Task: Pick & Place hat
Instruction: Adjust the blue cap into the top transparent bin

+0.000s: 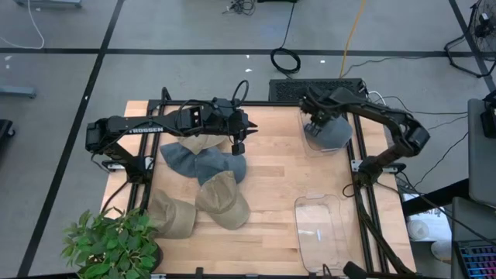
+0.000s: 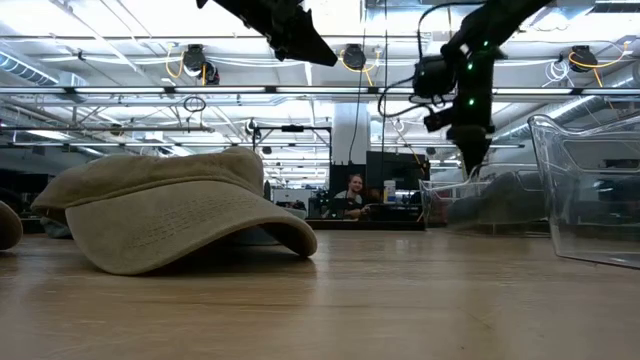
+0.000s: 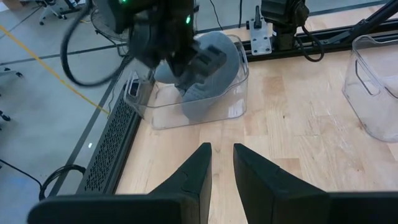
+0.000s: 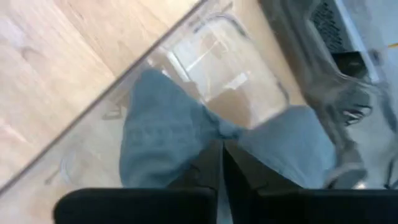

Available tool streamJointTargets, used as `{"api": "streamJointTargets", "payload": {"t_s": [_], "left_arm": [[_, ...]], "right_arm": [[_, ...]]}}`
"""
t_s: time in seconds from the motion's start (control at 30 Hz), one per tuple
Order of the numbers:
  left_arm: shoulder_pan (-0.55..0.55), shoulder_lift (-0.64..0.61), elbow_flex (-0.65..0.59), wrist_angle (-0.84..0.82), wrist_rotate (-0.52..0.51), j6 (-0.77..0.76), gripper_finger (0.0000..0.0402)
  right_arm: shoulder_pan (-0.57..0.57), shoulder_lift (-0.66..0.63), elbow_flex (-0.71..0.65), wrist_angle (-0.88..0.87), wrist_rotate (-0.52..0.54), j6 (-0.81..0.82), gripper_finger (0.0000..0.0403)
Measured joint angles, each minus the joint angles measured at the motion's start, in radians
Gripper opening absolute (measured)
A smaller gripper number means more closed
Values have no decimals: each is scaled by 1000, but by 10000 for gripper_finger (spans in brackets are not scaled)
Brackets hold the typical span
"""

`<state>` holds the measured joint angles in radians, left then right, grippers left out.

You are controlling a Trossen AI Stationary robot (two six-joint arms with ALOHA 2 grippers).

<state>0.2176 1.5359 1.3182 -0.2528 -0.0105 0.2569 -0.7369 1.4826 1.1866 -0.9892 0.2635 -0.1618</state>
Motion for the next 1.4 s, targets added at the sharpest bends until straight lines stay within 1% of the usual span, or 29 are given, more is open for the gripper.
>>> {"api": "streamJointTargets", "payload": {"t_s": [0.07, 0.13, 0.33, 0.43, 0.5, 0.6, 0.7, 0.87, 1.03, 1.13, 1.27, 1.33, 1.4], "left_arm": [[0, 0, 0, -2, 0, 0, 76], [0, 0, 0, -6, 0, 0, 76], [0, 0, 0, -8, 0, 0, 76], [0, 0, 0, -8, 0, 0, 76], [0, 0, 0, -8, 0, 0, 76], [0, 0, 0, -8, 0, 0, 76], [0, 0, 0, -8, 0, 0, 76], [0, 0, 0, -9, 0, 0, 76], [0, 0, 0, -9, 0, 1, 76], [0, 0, 0, -8, 0, 0, 76], [0, 0, 0, -9, 0, 0, 76], [0, 0, 0, -9, 0, -4, 76], [0, 0, 0, -9, 0, -4, 76]], "right_arm": [[-5, -25, 0, -2, 44, -21, 32], [-12, -35, 0, -18, 101, -40, 60], [-43, -25, 0, -49, 74, -60, 183], [-59, -14, 0, -47, 74, -60, 234], [-62, -7, 0, -47, 75, -60, 255], [-70, 8, -4, -48, 77, -63, 270], [-75, 25, -20, -36, 108, -71, 268], [-81, 37, -53, 5, 156, -88, 249], [-82, 37, -78, 11, 157, -95, 224], [-82, 37, -89, 11, 155, -103, 202], [-82, 37, -89, 12, 151, -103, 151], [-82, 37, -89, 12, 151, -110, 111], [-82, 37, -90, 13, 151, -125, 60]]}}
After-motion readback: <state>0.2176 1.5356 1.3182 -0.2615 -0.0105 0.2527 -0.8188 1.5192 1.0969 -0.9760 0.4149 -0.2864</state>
